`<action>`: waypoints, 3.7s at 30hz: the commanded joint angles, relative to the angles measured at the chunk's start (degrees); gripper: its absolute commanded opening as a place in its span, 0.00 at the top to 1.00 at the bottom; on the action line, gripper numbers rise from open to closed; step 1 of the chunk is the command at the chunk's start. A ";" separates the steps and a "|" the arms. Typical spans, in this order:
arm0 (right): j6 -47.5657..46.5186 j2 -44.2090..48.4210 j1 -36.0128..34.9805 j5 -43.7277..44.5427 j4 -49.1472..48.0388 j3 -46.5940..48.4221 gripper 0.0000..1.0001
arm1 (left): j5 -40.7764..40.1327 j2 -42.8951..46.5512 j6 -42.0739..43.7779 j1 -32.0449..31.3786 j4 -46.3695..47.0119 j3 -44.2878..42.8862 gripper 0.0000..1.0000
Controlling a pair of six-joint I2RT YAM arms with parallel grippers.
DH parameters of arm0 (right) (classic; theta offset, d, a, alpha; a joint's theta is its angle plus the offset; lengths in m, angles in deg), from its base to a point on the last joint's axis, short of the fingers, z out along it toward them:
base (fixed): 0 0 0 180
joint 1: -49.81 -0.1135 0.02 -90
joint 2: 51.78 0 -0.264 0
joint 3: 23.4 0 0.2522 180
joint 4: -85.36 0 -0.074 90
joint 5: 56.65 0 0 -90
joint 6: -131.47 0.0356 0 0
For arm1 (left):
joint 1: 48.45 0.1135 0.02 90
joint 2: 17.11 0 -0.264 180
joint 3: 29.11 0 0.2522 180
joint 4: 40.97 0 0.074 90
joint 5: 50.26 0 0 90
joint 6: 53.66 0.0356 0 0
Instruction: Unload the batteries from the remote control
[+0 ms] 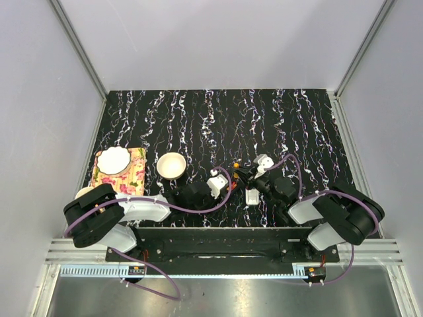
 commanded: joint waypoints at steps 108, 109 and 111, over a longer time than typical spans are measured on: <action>42.86 12.01 17.77 -28.99 -4.12 6.26 1.00 | 28.36 11.85 -9.38 13.78 6.36 -14.61 0.13; 42.95 12.19 17.77 -28.90 -4.20 6.26 1.00 | 28.62 10.18 -9.29 13.78 6.00 -15.31 0.14; 42.69 13.24 17.77 -28.38 -3.33 5.83 1.00 | 28.45 9.03 -8.94 13.96 4.86 -16.72 0.17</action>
